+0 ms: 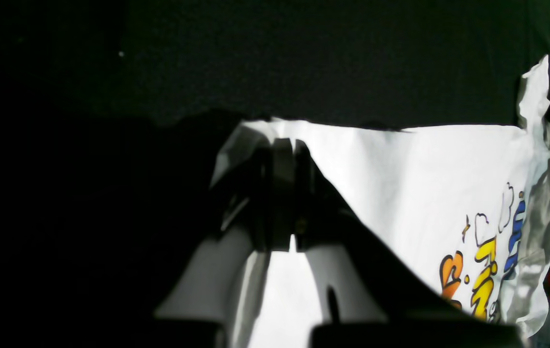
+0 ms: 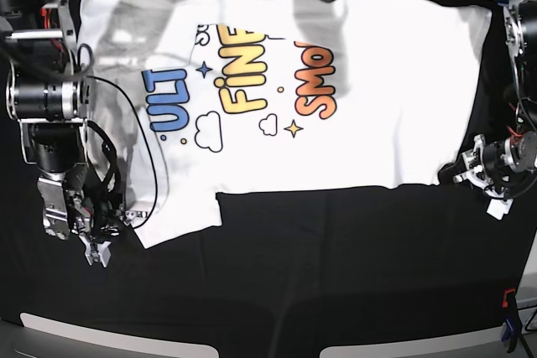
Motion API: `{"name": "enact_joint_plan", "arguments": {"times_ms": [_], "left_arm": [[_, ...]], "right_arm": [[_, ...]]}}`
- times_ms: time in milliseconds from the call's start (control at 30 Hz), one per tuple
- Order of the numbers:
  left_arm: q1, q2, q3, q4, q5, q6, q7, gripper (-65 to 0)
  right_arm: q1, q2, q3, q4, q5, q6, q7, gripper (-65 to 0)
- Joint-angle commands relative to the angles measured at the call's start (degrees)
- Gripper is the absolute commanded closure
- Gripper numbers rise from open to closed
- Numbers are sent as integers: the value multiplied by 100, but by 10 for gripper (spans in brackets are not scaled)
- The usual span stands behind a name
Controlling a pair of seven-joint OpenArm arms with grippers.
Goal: Layout the t-shirt on the table in an organized manner, then fold the t-shirt properly
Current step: 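Grasp the side edge near the hem with the right gripper, then grasp the opposite side edge with the left gripper, holding both edges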
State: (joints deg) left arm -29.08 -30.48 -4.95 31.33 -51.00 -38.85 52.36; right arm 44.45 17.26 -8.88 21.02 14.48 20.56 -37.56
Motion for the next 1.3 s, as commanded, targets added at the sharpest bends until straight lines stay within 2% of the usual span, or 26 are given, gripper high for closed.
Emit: {"name": "enact_joint_plan", "arguments": {"times_ms": [0, 200, 267, 433, 533, 700, 900, 1033, 1200, 1267], "left_arm": [[-160, -111, -26, 79, -116, -42, -125, 0], [-160, -111, -26, 79, -116, -42, -140, 0], [-160, -111, -26, 79, -114, -42, -138, 0], [-164, -111, -26, 105, -116, -42, -144, 0], [-240, -111, -26, 212, -109, -42, -144, 0], [-562, -111, -26, 269, -105, -39, -142, 0], [-920, -111, -26, 280, 63, -17, -140, 0], [-968, -98, -26, 280, 63, -20, -118, 0], [-964, -90, -26, 280, 61, -20, 39, 0], [-962, -87, -26, 280, 59, -17, 57, 0]], "right_arm": [[122, -120, -13, 52, 177, 232, -297, 0], [437, -120, -13, 186, 407, 824, -686, 0], [503, -120, -13, 186, 417, 907, -686, 0], [494, -116, -13, 186, 326, 920, -684, 0], [529, -68, -11, 212, 330, 1075, -614, 0], [621, 136, -13, 428, 332, 1108, -603, 0], [1106, 339, -13, 428, 334, 1088, -669, 0], [1257, 315, -13, 426, 450, 1088, -710, 0], [1025, 219, -13, 426, 501, 1095, -693, 0], [909, 219, -13, 426, 501, 1095, -511, -151]]}}
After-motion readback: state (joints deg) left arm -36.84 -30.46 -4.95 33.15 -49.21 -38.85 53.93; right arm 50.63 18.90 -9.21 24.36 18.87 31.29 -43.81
